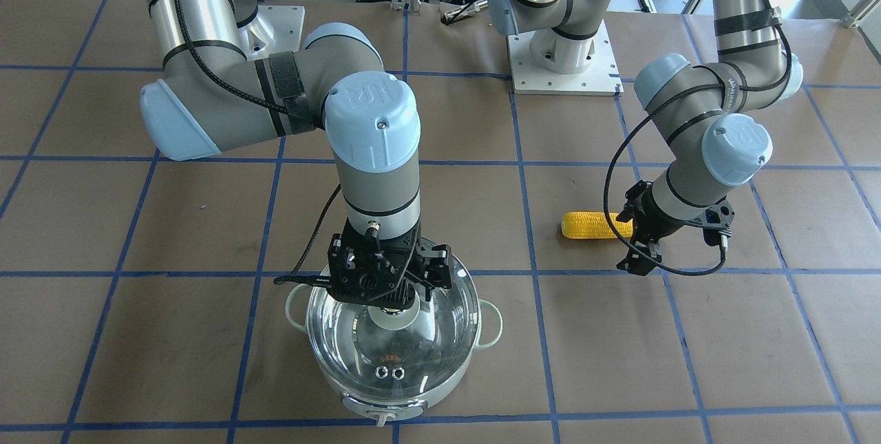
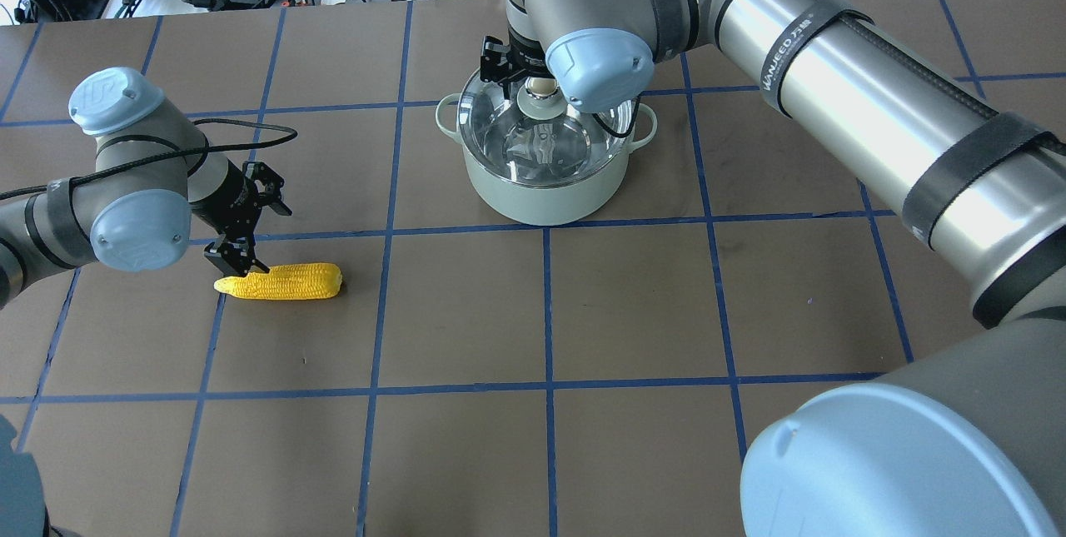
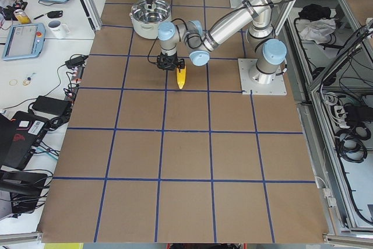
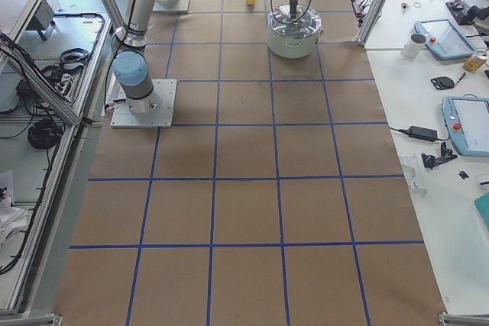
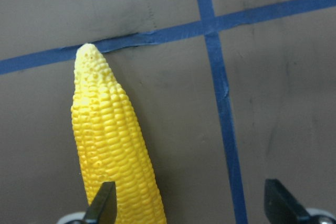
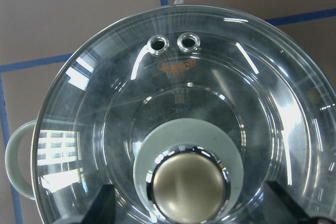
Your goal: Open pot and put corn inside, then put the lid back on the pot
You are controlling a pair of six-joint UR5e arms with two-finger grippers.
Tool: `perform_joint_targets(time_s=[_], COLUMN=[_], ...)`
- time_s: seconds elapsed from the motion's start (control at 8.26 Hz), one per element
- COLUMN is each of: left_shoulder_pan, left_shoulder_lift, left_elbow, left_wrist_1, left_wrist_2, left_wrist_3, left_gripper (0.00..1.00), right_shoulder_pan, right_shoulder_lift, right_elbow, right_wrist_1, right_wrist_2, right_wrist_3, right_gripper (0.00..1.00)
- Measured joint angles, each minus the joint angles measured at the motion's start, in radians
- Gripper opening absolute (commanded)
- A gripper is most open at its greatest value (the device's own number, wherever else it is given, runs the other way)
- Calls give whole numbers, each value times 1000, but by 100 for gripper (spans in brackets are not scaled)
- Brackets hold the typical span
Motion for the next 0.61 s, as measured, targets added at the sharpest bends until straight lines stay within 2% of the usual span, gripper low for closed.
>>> perform_joint_targets(time_s=[0.24, 0.36, 0.61], left_shoulder_pan=[16, 20, 24], left_shoulder_lift=[5, 8, 13], left_elbow=[-17, -26, -34], left_wrist_1=[-4, -4, -6], left_wrist_2=[-1, -1, -2], left_wrist_3=[0, -8, -72], left_gripper=[100, 100, 100], right_shoulder_pan=[0, 0, -1], right_shoulder_lift=[2, 2, 2], right_elbow=[3, 3, 3], right_wrist_1=[-6, -7, -11], right_wrist_2=[-3, -3, -3], right_wrist_3=[-5, -7, -19], right_gripper=[51, 44, 43])
